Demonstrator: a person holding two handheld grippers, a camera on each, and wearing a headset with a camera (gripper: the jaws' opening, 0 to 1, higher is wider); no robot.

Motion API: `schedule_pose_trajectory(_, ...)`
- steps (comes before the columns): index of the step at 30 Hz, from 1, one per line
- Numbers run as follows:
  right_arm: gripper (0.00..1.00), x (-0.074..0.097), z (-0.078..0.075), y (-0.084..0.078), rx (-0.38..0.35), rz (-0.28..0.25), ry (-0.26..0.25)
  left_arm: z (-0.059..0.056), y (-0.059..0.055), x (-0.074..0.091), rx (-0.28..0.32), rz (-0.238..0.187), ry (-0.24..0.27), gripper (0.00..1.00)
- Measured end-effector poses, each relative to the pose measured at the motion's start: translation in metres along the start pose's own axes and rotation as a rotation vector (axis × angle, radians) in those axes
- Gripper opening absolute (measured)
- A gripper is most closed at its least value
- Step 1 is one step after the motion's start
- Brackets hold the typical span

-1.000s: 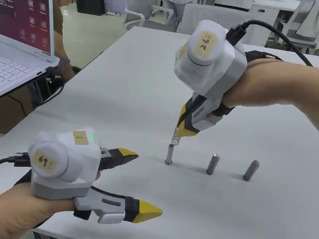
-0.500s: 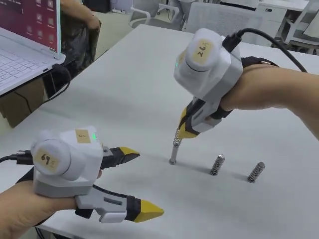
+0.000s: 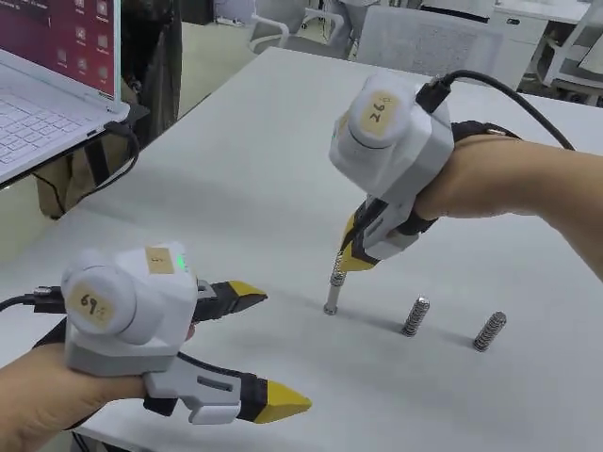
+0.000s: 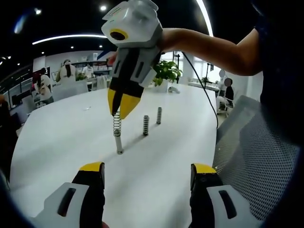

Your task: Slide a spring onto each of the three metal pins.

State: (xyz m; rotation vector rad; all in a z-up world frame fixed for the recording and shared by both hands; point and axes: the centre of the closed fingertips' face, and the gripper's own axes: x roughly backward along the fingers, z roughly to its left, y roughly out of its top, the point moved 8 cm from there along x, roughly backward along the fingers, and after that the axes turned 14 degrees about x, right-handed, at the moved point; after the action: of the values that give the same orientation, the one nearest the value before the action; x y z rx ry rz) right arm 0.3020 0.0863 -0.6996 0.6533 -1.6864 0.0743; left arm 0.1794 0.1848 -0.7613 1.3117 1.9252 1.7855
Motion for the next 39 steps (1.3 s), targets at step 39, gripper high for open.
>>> schedule_pose_trajectory(39,0.13,-0.045,0.004,-0.014,-0.074,0.024,0.072,0.003,-0.002,0.002,0.004,0.0,0.003,0.69)
